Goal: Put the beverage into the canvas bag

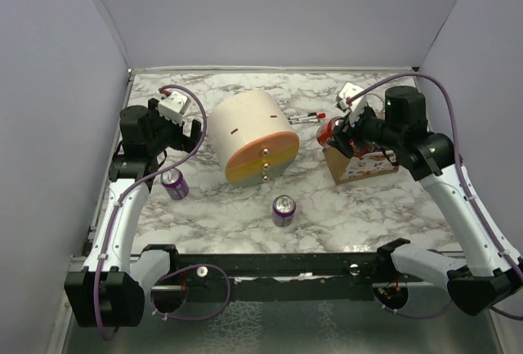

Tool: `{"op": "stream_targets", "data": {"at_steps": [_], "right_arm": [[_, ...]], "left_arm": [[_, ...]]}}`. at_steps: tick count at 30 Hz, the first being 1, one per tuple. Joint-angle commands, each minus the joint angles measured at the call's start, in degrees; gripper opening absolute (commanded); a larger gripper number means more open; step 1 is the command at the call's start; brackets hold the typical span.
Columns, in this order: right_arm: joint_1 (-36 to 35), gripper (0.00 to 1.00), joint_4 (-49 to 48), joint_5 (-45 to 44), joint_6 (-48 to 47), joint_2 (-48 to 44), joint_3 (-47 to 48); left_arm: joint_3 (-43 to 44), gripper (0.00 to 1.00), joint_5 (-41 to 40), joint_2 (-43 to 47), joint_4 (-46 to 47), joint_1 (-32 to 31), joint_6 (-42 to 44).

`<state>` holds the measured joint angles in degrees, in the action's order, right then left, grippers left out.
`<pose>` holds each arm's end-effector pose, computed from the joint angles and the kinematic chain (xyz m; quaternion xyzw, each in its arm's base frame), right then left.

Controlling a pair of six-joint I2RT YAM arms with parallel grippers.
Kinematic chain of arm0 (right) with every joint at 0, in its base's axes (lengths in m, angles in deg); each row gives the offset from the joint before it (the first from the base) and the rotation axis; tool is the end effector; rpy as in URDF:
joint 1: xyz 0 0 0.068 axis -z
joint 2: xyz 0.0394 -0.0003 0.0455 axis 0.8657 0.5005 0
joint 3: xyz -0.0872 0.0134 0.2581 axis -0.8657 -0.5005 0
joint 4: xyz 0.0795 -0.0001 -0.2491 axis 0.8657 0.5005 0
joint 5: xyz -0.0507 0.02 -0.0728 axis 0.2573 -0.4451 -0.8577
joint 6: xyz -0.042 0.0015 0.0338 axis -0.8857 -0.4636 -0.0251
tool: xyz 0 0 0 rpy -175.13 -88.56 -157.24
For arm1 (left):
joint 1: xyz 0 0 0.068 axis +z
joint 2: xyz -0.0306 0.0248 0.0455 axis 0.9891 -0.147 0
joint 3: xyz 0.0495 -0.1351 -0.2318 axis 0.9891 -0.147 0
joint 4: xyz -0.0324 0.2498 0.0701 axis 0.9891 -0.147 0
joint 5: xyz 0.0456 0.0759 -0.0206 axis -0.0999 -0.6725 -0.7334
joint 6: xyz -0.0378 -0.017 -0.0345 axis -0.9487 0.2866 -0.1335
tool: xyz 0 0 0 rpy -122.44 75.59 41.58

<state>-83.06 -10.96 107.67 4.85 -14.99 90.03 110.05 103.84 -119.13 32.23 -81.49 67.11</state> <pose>0.1976 0.0979 0.3930 -0.4360 0.7521 0.1445 0.4727 0.2294 -0.0151 0.3319 0.2118 0.7794 -0.1150 0.5783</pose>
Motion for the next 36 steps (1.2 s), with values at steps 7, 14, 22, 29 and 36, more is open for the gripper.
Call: {"op": "stream_targets", "data": {"at_steps": [7,14,22,29,36], "right_arm": [[9.34,0.30,-0.37,-0.34,3.78,-5.88,4.37],[18.26,0.29,-0.23,3.55,5.56,-6.08,3.98],[19.72,0.29,-0.02,-0.08,4.85,-7.65,2.54],[21.24,0.30,-0.41,-0.29,4.75,-7.96,1.27],[21.51,0.29,-0.59,-0.32,4.51,-6.93,0.60]], "left_arm": [[4.48,0.99,1.03,-3.22,-1.59,0.38,-0.29],[4.28,0.99,1.79,-2.63,-2.34,0.38,-0.46],[3.50,0.99,1.64,-0.84,-2.73,0.38,-1.25],[2.60,0.99,2.19,0.45,-1.64,0.38,-1.73],[1.43,0.99,1.13,3.08,-0.87,0.38,-1.90]]}}
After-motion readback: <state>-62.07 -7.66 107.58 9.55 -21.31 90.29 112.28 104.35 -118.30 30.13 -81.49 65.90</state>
